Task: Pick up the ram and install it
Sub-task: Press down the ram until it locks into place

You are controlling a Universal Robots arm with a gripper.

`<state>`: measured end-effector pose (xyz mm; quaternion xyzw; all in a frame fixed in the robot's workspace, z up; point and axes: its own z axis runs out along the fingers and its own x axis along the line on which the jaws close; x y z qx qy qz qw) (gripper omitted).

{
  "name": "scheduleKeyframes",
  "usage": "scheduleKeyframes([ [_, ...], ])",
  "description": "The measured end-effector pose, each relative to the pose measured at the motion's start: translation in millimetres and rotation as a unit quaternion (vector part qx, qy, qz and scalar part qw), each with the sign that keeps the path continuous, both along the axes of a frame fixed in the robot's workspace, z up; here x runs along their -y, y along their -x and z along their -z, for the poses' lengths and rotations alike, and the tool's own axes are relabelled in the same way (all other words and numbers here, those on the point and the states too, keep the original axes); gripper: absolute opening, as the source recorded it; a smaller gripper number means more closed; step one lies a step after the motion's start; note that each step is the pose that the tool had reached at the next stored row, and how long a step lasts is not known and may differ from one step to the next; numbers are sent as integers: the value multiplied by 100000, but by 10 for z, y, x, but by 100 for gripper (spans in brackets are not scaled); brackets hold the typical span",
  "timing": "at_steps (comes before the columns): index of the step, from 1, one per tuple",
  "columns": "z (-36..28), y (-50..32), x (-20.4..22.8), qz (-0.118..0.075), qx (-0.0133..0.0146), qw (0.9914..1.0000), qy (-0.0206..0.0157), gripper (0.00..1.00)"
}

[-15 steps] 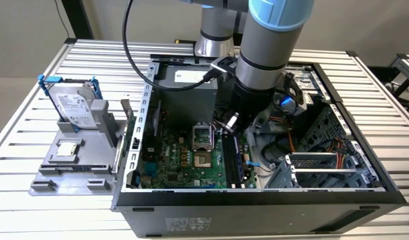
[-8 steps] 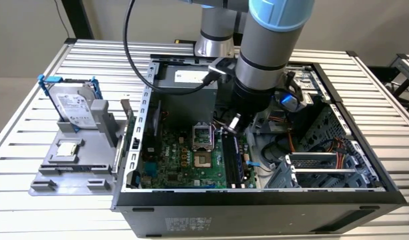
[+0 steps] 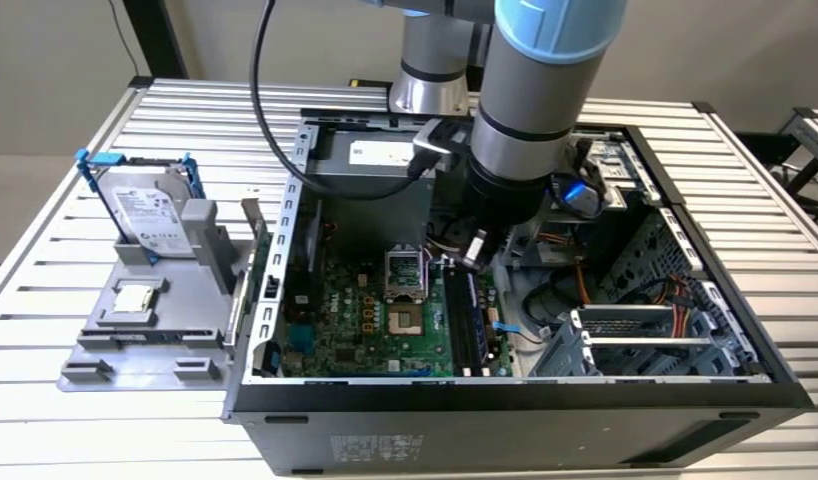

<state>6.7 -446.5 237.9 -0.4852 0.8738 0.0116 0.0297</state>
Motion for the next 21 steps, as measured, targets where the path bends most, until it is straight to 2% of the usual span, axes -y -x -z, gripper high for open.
scheduleKeyframes([
  [3,2,1,0,-793,445,99996,2,0],
  [8,3,1,0,-3361,871,99940,-7,0],
  [14,3,1,0,-7368,1585,99715,-119,0],
  [17,4,1,-1,-9232,1698,99558,-173,0],
  [21,4,1,0,-10555,1731,99426,-190,0],
])
